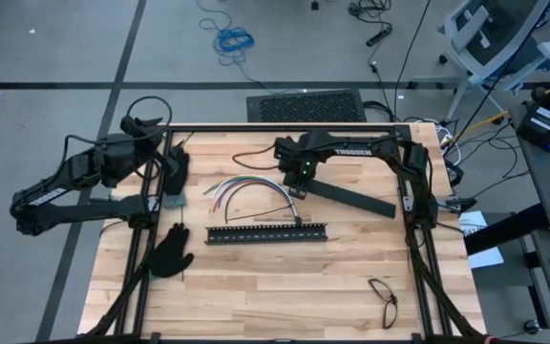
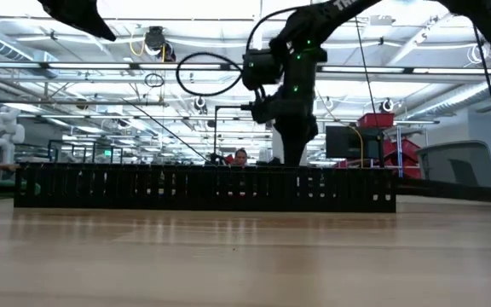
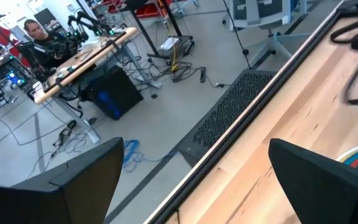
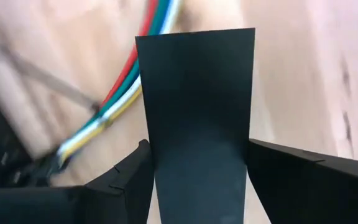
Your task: Ziptie cables
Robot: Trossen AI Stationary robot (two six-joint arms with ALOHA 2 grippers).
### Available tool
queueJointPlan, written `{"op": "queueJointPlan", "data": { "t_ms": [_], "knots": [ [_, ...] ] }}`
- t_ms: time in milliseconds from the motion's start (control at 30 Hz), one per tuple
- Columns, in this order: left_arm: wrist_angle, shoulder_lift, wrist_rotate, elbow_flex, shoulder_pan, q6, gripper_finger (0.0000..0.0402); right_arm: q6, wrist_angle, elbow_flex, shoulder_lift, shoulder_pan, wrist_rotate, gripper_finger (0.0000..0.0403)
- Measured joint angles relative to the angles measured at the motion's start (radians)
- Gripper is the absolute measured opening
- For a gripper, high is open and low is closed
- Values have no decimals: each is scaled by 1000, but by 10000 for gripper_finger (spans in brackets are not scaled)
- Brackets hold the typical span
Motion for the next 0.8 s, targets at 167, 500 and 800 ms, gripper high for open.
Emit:
{"op": "queueJointPlan", "data": {
  "t_ms": [167,500,800],
  "knots": [
    [-6,1,23,0,0,-21,395,-24,-31,0,-25,31,-19,210],
    [-53,110,666,-136,-48,-165,395,-58,-40,0,-30,15,-21,210],
    [-70,186,775,-155,-85,-620,395,-89,-37,0,-31,-13,-21,210]
  ]
}}
